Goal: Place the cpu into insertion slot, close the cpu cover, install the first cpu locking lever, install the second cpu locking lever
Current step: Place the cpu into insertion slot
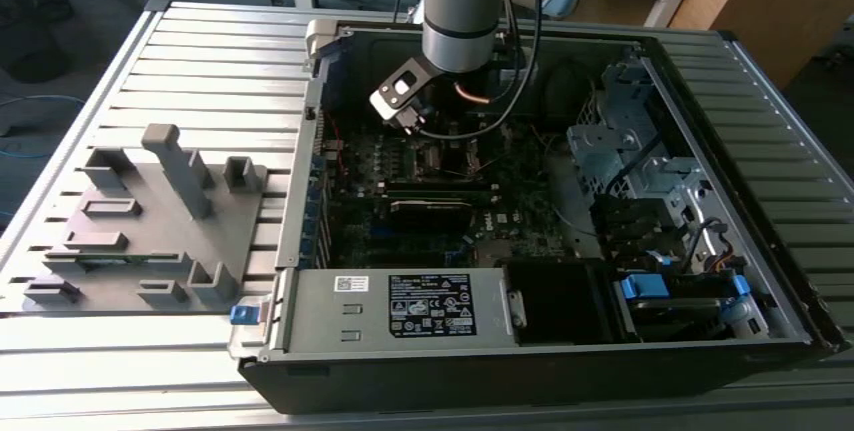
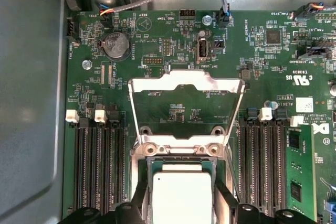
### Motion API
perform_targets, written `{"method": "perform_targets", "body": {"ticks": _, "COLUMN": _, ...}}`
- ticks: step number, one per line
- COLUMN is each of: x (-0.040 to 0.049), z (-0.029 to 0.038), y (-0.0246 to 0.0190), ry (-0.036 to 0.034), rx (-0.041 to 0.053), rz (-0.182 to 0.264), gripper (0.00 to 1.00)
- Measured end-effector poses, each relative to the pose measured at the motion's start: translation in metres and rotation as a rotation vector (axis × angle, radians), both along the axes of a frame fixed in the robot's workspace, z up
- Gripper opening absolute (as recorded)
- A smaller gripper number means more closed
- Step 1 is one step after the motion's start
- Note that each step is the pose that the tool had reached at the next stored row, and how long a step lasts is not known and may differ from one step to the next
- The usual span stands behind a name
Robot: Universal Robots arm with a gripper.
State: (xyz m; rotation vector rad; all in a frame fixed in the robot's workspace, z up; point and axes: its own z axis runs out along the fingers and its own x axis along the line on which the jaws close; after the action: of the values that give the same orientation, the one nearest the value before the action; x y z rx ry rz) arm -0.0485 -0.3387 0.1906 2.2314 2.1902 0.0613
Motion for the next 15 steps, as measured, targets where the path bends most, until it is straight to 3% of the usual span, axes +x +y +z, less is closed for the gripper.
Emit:
{"method": "perform_targets", "body": {"ticks": 9, "x": 0.0000, "z": 0.0120, "y": 0.0000, "ry": 0.0000, "rx": -0.0001, "rz": 0.000, "gripper": 0.61}}
{"method": "perform_targets", "body": {"ticks": 12, "x": 0.0000, "z": 0.0129, "y": 0.0001, "ry": -0.0003, "rx": 0.0004, "rz": 0.000, "gripper": 0.61}}
{"method": "perform_targets", "body": {"ticks": 14, "x": 0.0000, "z": 0.0253, "y": 0.0000, "ry": 0.0000, "rx": 0.0000, "rz": 0.000, "gripper": 0.61}}
{"method": "perform_targets", "body": {"ticks": 15, "x": 0.0000, "z": 0.0254, "y": 0.0000, "ry": -0.0001, "rx": 0.0000, "rz": 0.000, "gripper": 0.61}}
